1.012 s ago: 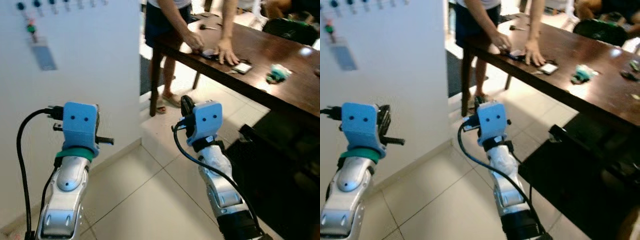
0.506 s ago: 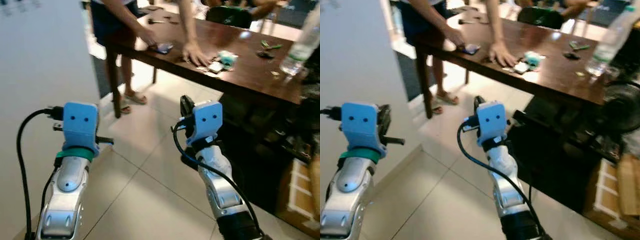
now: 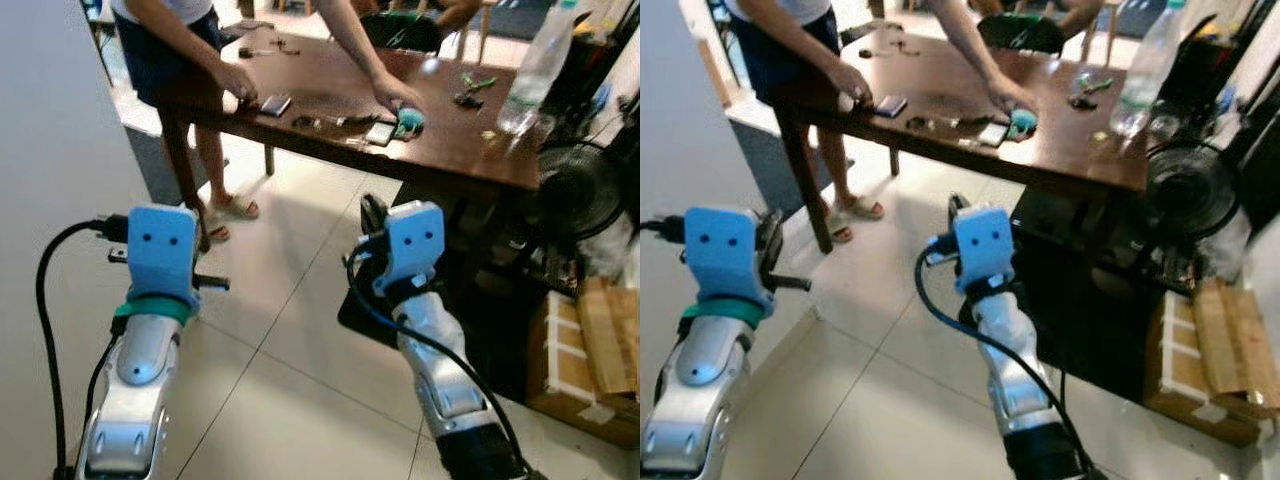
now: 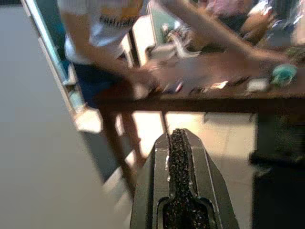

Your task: Hang keys on a hook

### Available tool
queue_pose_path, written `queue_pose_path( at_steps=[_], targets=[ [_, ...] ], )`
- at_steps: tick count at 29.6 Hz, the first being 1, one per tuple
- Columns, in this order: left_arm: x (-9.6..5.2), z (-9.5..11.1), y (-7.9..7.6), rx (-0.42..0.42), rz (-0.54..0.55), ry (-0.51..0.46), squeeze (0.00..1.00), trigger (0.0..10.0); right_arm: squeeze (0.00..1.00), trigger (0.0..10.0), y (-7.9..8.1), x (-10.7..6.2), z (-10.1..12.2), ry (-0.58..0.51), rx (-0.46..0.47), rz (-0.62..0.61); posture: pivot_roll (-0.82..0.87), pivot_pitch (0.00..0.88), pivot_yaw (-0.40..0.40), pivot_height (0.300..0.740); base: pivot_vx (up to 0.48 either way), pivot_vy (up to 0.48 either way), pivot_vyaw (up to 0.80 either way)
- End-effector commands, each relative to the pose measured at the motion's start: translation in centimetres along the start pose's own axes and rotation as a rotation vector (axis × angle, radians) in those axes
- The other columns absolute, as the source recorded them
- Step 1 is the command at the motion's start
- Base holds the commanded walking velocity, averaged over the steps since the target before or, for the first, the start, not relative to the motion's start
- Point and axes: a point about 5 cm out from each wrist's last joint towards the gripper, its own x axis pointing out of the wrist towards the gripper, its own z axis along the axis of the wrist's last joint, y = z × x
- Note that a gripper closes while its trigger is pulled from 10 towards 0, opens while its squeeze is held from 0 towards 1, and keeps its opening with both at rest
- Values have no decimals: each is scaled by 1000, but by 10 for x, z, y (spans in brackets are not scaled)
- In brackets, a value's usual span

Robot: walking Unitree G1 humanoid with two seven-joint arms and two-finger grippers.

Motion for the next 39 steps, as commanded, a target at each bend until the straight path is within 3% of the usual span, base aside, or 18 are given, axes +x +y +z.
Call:
queue_pose_path(
  at_steps=[1, 11, 30, 39],
  targets=[
    [-1, -3, 4, 20, 14, 11, 0, 10000, 0, 10000, 5, 0, 0, -3, 12, 10, -22, 0, 69, 740, 469, 0, 0],
    [-1, -3, 4, 21, 13, 12, 0, 10000, 0, 10000, 5, -1, 0, 0, 14, 14, -20, 0, 67, 740, 469, 0, 0],
    [-1, -3, 3, 19, 11, 11, 0, 10000, 0, 10000, 5, 1, -1, 7, 12, 17, -22, 0, 65, 740, 469, 0, -549],
    [-1, -3, 3, 18, 10, 9, 0, 10000, 0, 10000, 3, 2, -2, 11, 10, 13, -21, 0, 66, 740, 467, 0, -146]
  ],
)
